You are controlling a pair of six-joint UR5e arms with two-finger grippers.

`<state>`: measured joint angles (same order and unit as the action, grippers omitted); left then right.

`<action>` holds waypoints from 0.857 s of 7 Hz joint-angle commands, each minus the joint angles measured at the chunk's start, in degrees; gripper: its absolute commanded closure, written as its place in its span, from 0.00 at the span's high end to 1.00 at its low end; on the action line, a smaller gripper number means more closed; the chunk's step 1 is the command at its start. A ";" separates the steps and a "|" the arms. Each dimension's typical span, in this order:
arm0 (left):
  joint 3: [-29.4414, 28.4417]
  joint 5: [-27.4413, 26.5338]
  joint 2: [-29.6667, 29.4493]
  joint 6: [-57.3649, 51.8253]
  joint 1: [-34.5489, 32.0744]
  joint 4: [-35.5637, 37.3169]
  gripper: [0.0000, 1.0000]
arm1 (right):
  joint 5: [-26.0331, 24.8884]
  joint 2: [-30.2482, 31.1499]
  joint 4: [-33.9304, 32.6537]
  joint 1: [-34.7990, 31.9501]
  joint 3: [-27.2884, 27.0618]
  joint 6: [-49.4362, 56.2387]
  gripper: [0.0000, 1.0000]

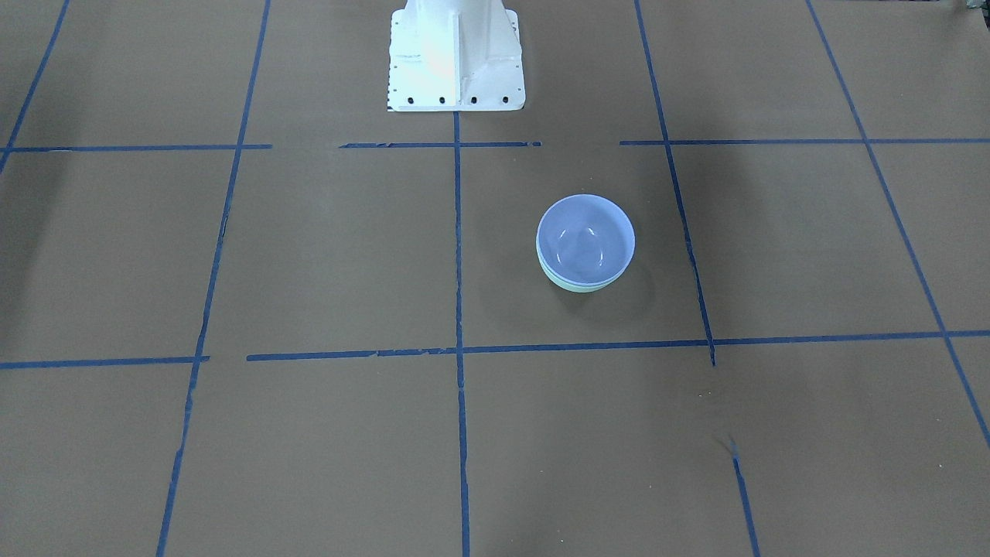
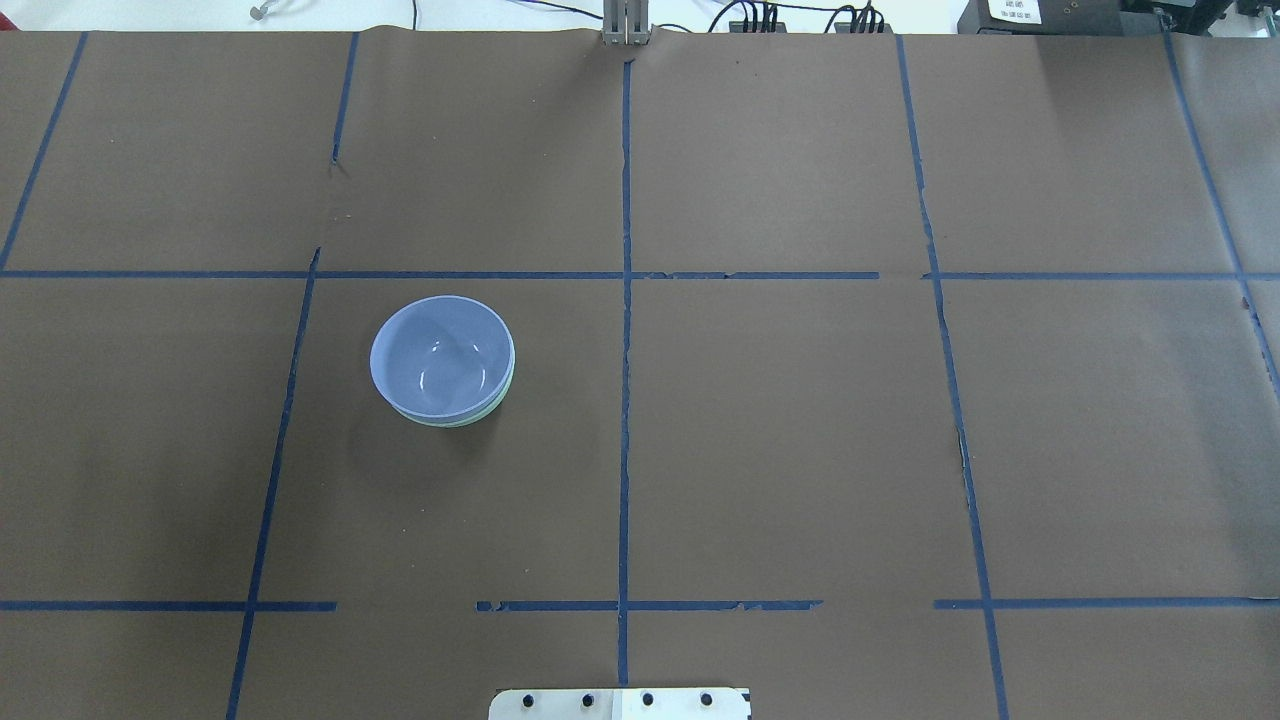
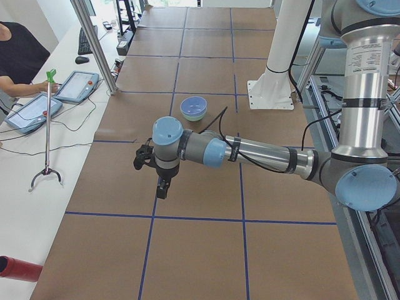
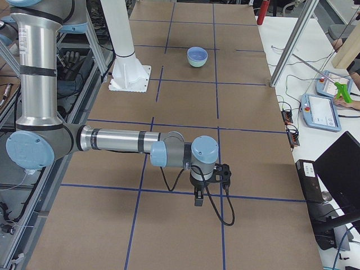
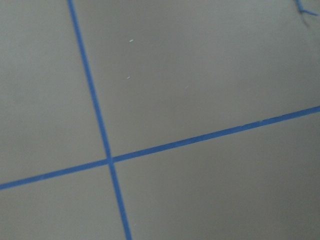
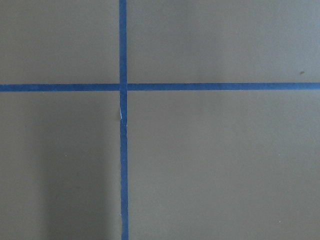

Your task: Stack blue bowl on green bowl

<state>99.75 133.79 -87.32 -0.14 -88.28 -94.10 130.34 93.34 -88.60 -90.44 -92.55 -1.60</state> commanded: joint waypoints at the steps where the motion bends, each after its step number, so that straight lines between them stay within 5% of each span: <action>1: -2.19 2.53 3.28 -1.45 -1.90 0.41 1.00 | 0.00 0.00 -0.08 0.00 0.00 0.01 1.00; 6: -3.24 2.27 4.53 -1.36 -1.90 0.59 1.00 | 0.00 0.00 -0.08 0.00 0.00 0.02 1.00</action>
